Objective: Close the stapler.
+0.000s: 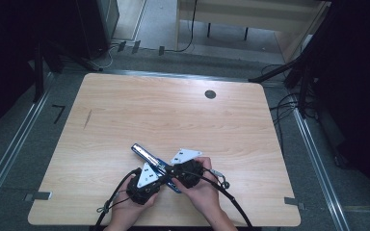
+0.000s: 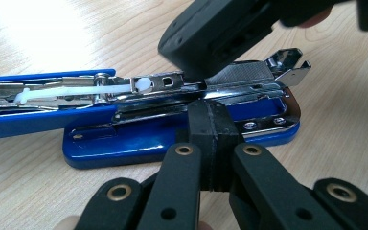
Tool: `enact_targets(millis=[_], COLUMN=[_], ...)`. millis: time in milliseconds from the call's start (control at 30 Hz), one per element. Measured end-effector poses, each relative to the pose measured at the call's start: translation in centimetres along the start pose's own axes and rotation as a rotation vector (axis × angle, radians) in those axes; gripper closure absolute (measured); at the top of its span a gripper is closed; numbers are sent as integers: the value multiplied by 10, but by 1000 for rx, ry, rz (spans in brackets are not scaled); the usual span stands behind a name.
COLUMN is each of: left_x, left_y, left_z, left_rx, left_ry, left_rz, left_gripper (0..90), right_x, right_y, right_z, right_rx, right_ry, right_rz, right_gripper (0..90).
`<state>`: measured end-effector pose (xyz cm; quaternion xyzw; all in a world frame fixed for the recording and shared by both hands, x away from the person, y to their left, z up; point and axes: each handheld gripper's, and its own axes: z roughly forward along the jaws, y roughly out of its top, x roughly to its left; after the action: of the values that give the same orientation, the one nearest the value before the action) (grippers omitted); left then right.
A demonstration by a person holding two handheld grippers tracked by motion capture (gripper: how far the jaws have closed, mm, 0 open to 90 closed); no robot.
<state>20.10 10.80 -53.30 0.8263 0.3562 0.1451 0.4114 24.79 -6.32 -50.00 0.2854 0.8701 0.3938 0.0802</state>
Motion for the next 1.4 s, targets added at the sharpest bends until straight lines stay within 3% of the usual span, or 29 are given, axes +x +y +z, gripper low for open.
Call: enact_targets(millis=[833,1033,1167,1267,1333,1400], left_x=[0,10,19,24,31,36], left_y=[0,-1,-1,-1,-2,-3], left_z=[0,-3,-7,-9,-12,-14], left_rx=[0,-1,-12,4,4,3], left_ry=[1,-10,-3,45,62,87], left_rz=[0,-76,-127,-105,-133,-134], left_gripper=[900,900,900,900,900,900], right_x=[-2,-4,-4,-4,-4,-5], right_y=[-12,-6,1,6,11,12], right_z=[-14,-13,-10,-7,-4,-3], right_rx=[26,-1,-11,-13,-17,-22], right_ry=[-15,-3,-2,2,10,13], right_rz=[-16,16,11,12,17,13], right_gripper=[900,900,900,900,900,900])
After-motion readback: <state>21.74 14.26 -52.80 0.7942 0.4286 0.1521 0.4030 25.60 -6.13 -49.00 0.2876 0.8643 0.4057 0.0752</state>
